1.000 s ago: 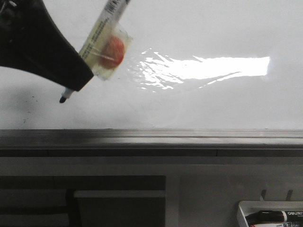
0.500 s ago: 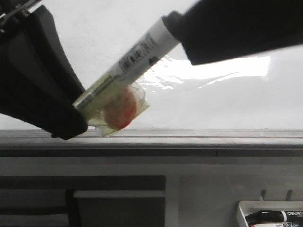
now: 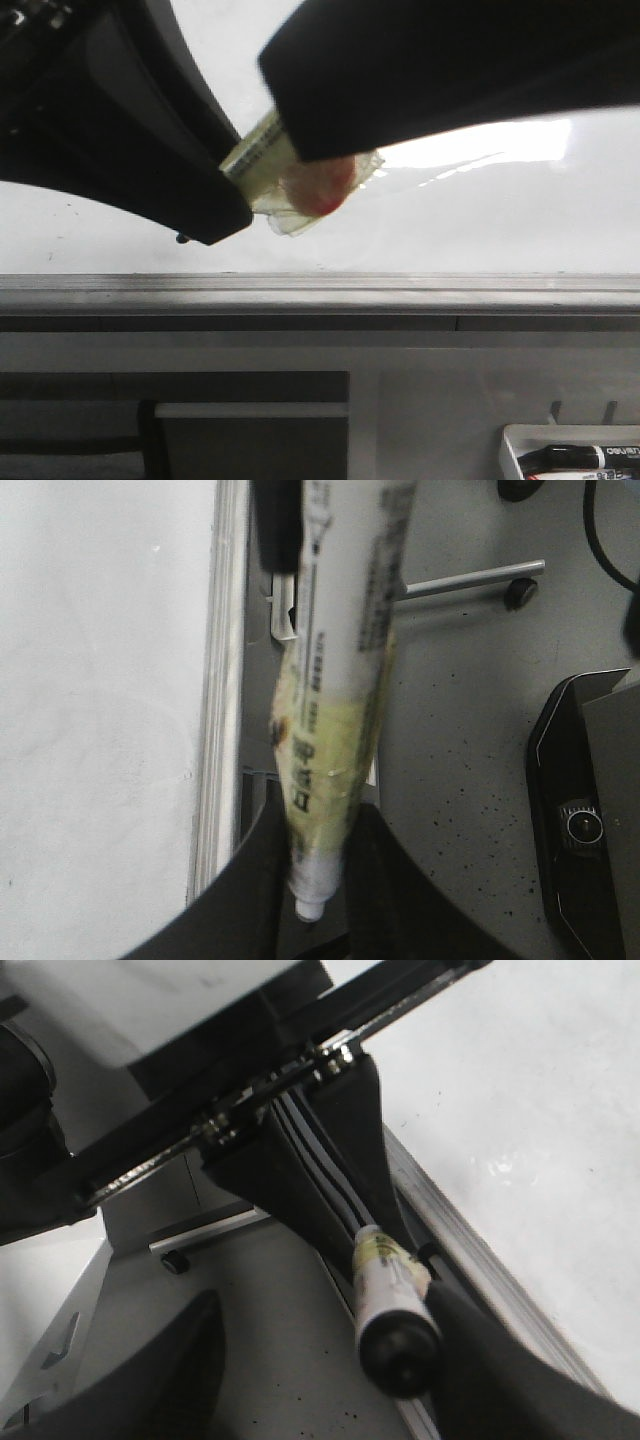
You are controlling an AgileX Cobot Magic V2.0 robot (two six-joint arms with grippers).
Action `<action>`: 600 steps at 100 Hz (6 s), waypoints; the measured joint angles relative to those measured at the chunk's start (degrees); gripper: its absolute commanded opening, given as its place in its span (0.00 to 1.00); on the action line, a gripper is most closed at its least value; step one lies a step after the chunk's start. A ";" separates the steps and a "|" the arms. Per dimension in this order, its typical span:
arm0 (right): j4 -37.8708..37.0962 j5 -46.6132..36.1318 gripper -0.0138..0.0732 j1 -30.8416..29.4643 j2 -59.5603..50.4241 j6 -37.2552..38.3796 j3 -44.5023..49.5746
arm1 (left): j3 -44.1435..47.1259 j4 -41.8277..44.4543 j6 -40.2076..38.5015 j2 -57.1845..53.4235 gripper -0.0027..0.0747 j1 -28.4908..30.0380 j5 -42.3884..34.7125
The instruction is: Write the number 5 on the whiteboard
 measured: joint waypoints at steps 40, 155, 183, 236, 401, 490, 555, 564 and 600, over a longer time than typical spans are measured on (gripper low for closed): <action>0.00 -5.69 0.50 0.00 5.10 0.00 0.00 | 0.00 0.40 0.24 0.04 0.01 0.00 1.24; -5.15 6.98 0.11 -15.67 -4.12 -0.12 -0.25 | 8.24 -0.25 -32.42 -30.41 0.25 8.37 -9.21; -10.01 -0.53 0.11 -16.63 0.23 -0.02 -1.25 | 20.72 -1.25 -39.19 -48.06 0.01 14.08 -17.87; -12.34 4.52 0.11 -19.85 14.00 -0.02 -15.99 | 23.72 -5.61 -39.55 -49.99 0.01 15.07 -19.76; -14.44 6.97 0.11 -20.12 16.62 5.59 -15.04 | 23.81 -6.38 -39.69 -49.99 0.01 15.07 -20.03; -19.72 16.55 0.11 -11.25 19.48 21.82 -14.84 | 23.81 -6.29 -39.72 -49.99 0.01 15.07 -20.03; -30.90 18.71 0.11 -10.90 12.12 22.07 -21.68 | 23.81 -6.29 -39.72 -49.99 0.01 15.07 -20.03; -31.02 18.20 0.11 -12.28 12.12 22.07 -20.63 | 23.81 -6.29 -39.72 -49.99 0.01 15.07 -20.03; -30.87 13.50 0.11 -14.87 12.80 22.07 -19.68 | 23.81 -6.29 -39.72 -49.99 0.01 15.07 -20.03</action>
